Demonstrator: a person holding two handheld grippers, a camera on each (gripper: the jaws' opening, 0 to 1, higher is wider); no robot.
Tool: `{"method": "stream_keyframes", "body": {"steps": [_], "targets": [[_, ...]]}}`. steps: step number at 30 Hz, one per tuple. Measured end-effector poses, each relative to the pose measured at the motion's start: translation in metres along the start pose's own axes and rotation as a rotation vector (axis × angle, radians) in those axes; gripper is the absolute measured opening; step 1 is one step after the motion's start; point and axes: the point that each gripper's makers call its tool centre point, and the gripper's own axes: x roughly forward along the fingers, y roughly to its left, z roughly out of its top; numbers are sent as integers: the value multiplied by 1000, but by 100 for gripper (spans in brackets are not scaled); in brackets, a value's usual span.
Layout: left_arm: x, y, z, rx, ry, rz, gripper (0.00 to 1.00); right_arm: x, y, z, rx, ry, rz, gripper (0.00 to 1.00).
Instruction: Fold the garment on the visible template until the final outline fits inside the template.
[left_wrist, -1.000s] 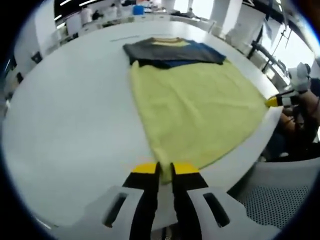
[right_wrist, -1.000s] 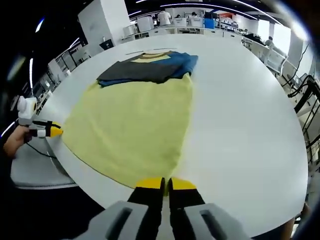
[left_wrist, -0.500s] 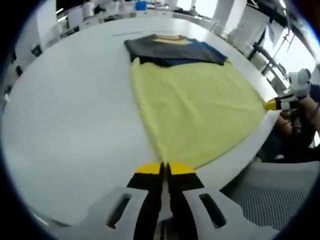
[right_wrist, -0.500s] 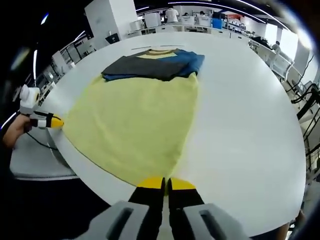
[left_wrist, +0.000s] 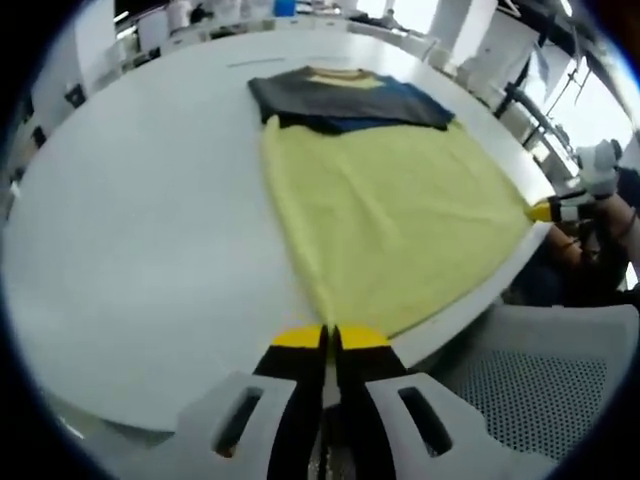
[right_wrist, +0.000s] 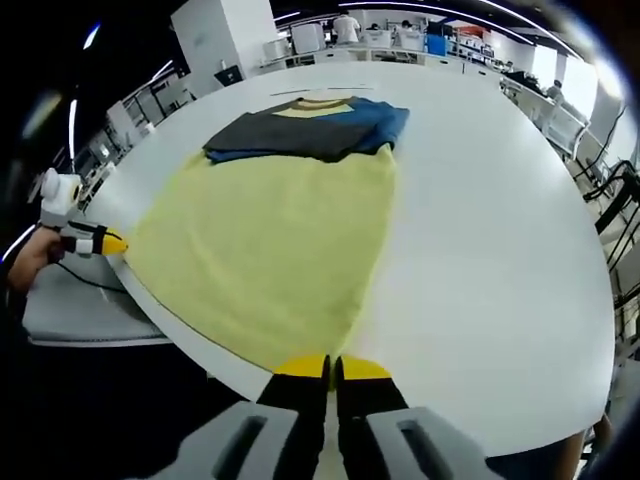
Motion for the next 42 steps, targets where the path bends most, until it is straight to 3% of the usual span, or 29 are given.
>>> {"method": "stream_keyframes", "body": {"steps": [27,34,42], "targets": [[-21,-5,-21,23,28,6,0,-8,16,-22,-3,26,26,0],[-32,-4,-11,18,12,-4,0,-17,18,-17,-46,45,14,0],[-48,-7,8,37,-31,1,0,-33,18,6,-96,14,7,0]]}}
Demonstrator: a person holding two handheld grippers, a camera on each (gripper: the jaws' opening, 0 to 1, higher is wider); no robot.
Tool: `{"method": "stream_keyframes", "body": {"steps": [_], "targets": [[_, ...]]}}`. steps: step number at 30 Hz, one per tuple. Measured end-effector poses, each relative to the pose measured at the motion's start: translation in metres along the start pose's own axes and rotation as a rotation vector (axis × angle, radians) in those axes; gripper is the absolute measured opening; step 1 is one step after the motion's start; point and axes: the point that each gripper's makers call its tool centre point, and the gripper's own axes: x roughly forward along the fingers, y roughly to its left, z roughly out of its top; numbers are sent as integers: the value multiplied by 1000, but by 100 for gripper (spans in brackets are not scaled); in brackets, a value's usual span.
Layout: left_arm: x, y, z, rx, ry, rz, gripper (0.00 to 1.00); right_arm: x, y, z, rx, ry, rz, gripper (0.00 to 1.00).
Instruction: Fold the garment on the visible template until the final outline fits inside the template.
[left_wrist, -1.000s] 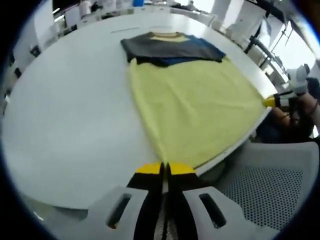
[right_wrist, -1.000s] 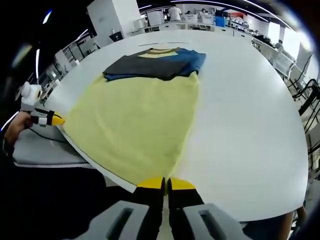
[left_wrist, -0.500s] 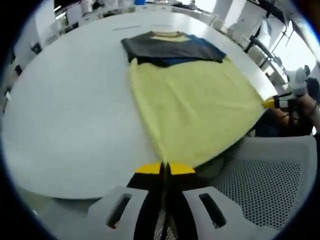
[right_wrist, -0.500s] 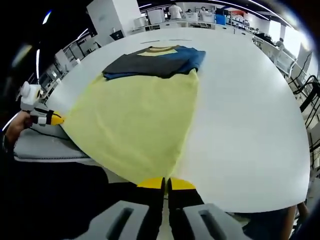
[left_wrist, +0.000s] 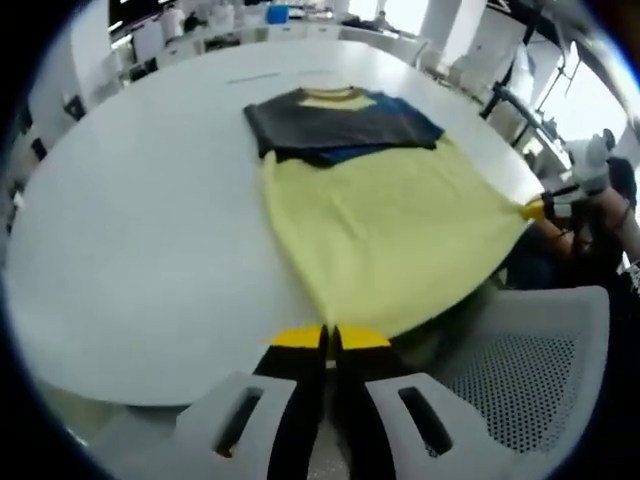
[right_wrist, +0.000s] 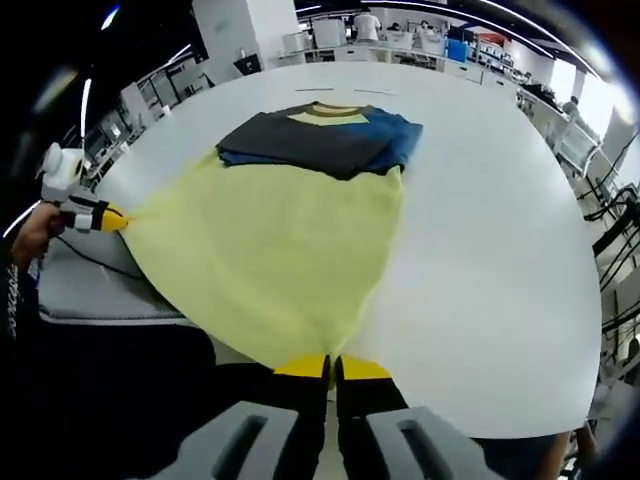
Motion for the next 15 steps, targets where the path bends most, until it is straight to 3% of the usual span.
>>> {"method": "stream_keyframes", "body": {"steps": [5,15], "targets": [[-10,2,24,36,-78,0,0,-11,-3,16,-17,-36,-17,0],[-30,8,59,58,-151,13,0,-30,-13,51,-52,-127,-62,0]]}}
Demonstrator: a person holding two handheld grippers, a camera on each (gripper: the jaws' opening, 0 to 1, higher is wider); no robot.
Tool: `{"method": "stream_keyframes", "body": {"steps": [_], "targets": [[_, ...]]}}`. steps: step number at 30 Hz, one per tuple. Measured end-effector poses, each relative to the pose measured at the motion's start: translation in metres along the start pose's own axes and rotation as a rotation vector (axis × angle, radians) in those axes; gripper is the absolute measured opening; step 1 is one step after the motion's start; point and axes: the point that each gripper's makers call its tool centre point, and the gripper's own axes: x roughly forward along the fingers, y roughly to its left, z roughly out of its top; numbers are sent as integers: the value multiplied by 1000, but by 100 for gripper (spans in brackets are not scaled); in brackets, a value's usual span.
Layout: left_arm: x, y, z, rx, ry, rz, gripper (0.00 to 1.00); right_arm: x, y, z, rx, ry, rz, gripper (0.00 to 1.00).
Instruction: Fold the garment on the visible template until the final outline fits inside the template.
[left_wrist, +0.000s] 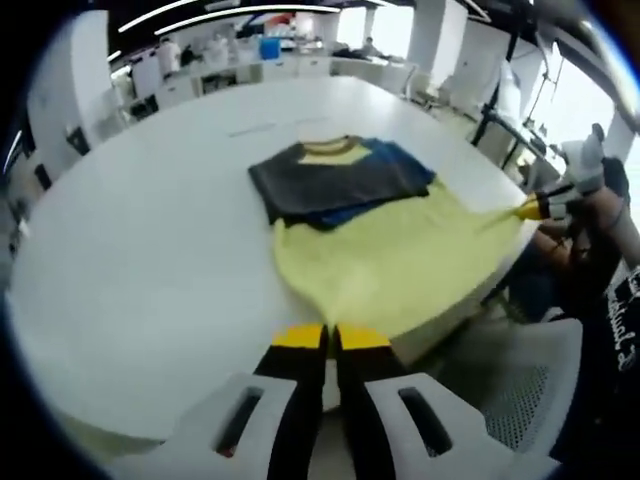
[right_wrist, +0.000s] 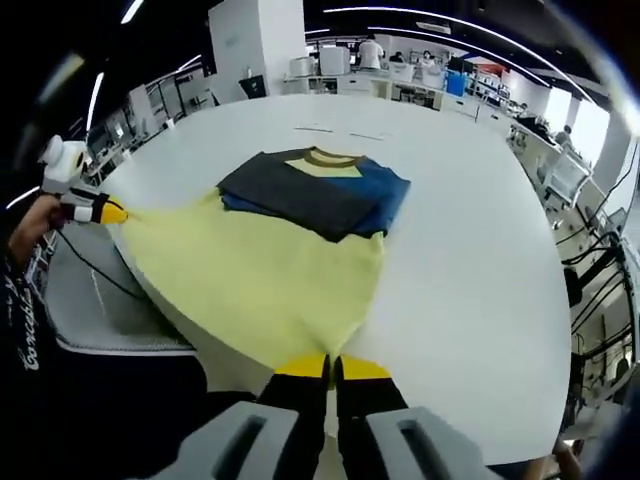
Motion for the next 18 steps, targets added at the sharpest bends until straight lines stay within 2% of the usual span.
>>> {"method": "stream_keyframes", "body": {"steps": [3,12,18], "targets": [[-2,2,11,-4,-32,-10,0,-1,-6,11,-1,-24,-9,0],[1,13,36,18,-54,-12,0,-5,-16,53,-18,-95,-11,0],[2,22,68,44,-97,-2,0,-6,-24,81,-55,-127,-28,0]]}}
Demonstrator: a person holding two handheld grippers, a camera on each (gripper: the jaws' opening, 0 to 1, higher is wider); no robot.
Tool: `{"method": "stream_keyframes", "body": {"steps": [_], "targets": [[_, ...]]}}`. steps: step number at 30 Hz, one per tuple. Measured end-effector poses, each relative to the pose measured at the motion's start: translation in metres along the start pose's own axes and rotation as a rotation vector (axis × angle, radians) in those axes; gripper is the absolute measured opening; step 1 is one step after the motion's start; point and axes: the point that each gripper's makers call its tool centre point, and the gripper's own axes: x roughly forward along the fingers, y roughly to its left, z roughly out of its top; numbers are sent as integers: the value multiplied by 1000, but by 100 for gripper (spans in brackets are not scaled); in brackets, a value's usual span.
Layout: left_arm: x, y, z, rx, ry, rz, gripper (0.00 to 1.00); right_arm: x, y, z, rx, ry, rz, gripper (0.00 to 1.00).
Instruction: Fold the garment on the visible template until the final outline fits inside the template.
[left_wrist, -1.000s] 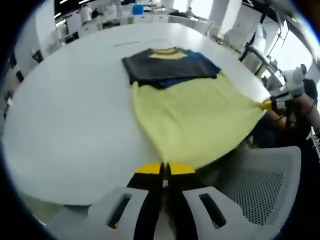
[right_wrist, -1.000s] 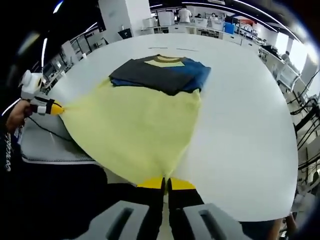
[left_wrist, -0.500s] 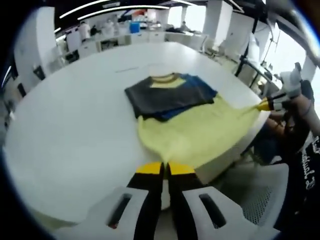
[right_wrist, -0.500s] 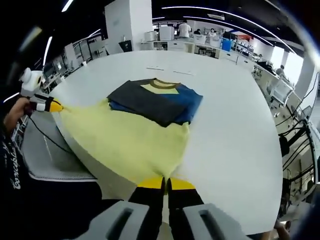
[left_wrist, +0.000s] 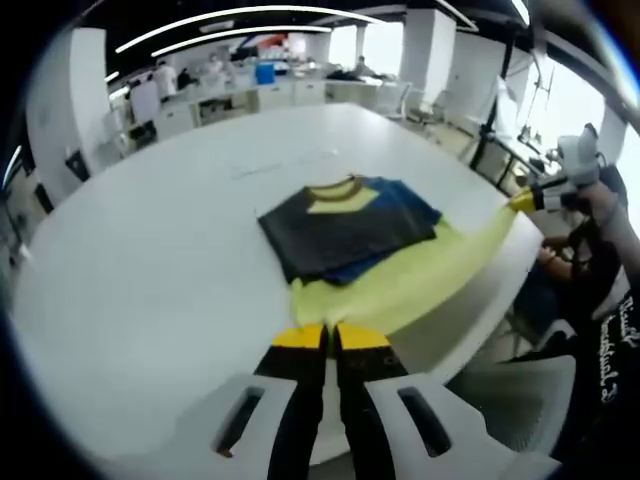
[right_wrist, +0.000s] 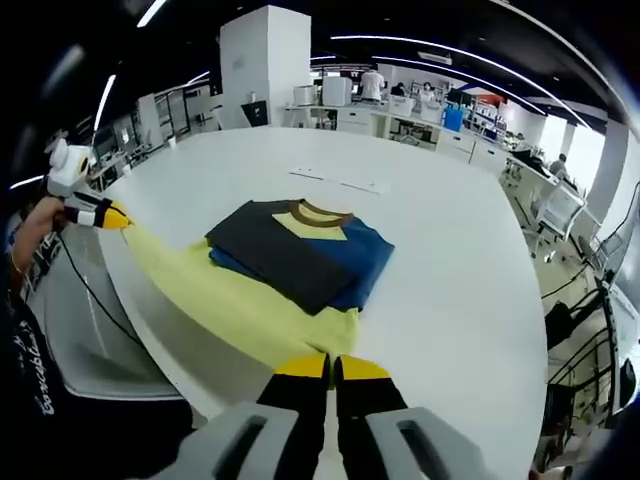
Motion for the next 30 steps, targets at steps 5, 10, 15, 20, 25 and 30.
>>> {"method": "stream_keyframes", "body": {"steps": [5,10,15,20,25,30], "targets": [[7,8,23,23,-29,2,0,4,-9,23,-39,-27,-14,0],[11,16,42,56,-46,14,0,9,-15,44,-62,-56,-23,0],[16,24,61,65,-78,25,0,16,-22,62,-93,-66,-33,0],[25,33,76,74,-95,37,0,24,-31,78,-106,-81,-39,0],[35,42,95,58,-126,58,0,35,-39,91,-121,-83,-46,0],[48,49,109,58,-139,77,0,46,-52,102,-117,-103,-63,0]]}}
